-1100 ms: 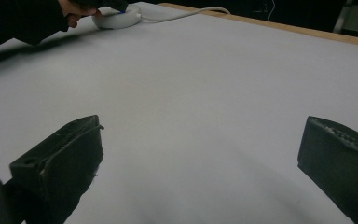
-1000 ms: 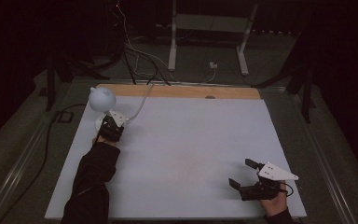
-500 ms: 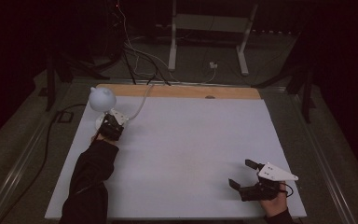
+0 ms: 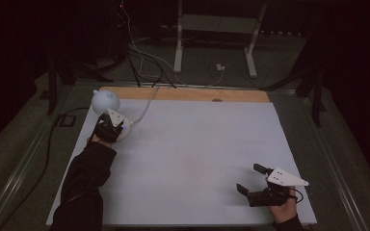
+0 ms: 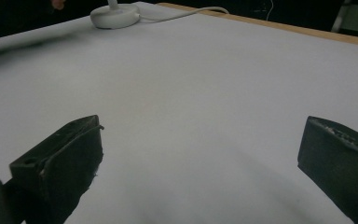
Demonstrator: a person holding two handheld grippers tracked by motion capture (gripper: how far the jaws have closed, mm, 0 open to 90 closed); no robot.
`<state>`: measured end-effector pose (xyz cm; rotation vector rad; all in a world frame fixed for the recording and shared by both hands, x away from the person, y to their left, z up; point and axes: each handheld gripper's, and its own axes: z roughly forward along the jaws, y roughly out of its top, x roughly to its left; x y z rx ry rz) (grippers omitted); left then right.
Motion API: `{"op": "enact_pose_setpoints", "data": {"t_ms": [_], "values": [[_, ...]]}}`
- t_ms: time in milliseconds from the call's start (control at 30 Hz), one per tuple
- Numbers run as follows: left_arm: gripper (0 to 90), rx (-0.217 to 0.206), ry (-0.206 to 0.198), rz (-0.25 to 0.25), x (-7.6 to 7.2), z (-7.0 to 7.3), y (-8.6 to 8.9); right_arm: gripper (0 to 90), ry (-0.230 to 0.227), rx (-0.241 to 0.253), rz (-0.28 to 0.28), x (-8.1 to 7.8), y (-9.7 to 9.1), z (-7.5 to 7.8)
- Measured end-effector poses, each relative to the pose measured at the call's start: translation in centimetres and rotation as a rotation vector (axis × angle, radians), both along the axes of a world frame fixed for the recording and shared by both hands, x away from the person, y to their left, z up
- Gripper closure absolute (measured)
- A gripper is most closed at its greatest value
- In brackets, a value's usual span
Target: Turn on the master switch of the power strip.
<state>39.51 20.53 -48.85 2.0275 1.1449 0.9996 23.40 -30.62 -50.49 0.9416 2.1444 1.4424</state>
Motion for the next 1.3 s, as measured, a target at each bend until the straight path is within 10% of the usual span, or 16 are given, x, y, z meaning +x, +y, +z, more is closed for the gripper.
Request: {"op": "enact_pose_setpoints", "data": {"t_ms": [667,1067,1300], "values": [[79.3,-0.097,0.058,-0.068,-1.9,2.5,-0.8,0.0,-0.006,0.008,0.003,0.0,0.0,0.2],[10.8,-0.212,0.223,-0.075,-2.6,3.6,-1.1,0.0,-0.001,0.016,0.003,0.0,0.0,0.1],[0.3,-0.225,0.263,-0.086,-3.9,3.8,-1.1,0.0,-0.006,0.013,0.003,0.0,0.0,0.2]]}}
